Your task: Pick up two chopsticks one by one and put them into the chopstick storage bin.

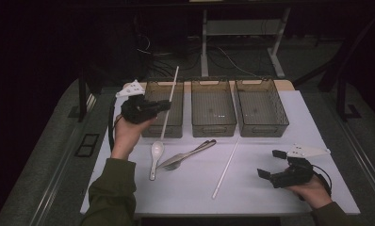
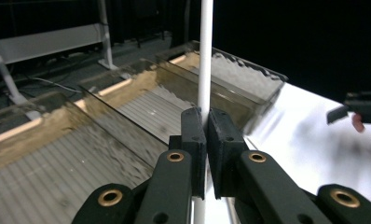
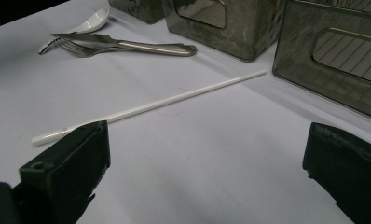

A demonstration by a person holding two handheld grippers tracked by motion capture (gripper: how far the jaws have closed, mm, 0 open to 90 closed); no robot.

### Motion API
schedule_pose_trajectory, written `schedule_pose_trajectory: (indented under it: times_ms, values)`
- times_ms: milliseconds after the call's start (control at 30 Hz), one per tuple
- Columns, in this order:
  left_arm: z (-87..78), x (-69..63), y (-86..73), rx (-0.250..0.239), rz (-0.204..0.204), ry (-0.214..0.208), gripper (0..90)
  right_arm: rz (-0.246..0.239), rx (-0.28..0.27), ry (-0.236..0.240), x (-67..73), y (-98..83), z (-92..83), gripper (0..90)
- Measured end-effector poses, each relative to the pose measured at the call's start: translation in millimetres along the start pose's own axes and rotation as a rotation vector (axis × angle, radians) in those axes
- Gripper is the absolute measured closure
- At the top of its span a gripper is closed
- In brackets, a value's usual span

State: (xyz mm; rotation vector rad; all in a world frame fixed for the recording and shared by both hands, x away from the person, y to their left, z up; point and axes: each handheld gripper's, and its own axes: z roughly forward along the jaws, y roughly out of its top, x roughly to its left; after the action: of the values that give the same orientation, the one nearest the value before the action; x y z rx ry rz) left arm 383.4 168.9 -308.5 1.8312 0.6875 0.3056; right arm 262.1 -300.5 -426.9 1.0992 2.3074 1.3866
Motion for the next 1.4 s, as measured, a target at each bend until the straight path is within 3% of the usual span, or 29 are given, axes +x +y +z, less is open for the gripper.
schedule_pose_trajectory:
  times_ms: [300, 533, 867, 933, 967, 1167, 1400]
  values:
    - [-3.9, 40.6, 20.0, -0.009, 0.014, 0.057, 84.6, 0.001, 0.001, -0.002, -0.8, -0.3, -0.1, 0.5]
    - [1.9, 60.3, 19.0, -0.004, 0.000, 0.087, 84.6, 0.015, 0.002, -0.005, -0.9, -0.5, -1.3, 0.5]
    - [18.4, 87.3, -1.9, 0.116, -0.066, 0.148, 84.6, 0.015, 0.004, -0.003, -1.7, -0.9, -1.4, 0.5]
    - [24.3, 92.5, -7.6, 0.161, -0.089, 0.160, 84.6, 0.017, 0.004, -0.003, -1.9, -1.0, -1.4, 0.5]
    - [24.3, 92.5, -7.6, 0.161, -0.089, 0.160, 84.6, 0.017, 0.004, -0.003, -1.9, -1.0, -1.4, 0.5]
    - [35.5, 98.5, -16.5, 0.264, -0.093, 0.190, 84.6, 0.018, 0.003, -0.005, -2.9, -1.6, -1.5, 0.5]
    - [45.0, 103.8, -30.4, 0.285, -0.128, 0.207, 84.6, 0.024, 0.003, -0.002, -3.0, -1.8, -2.1, 0.5]
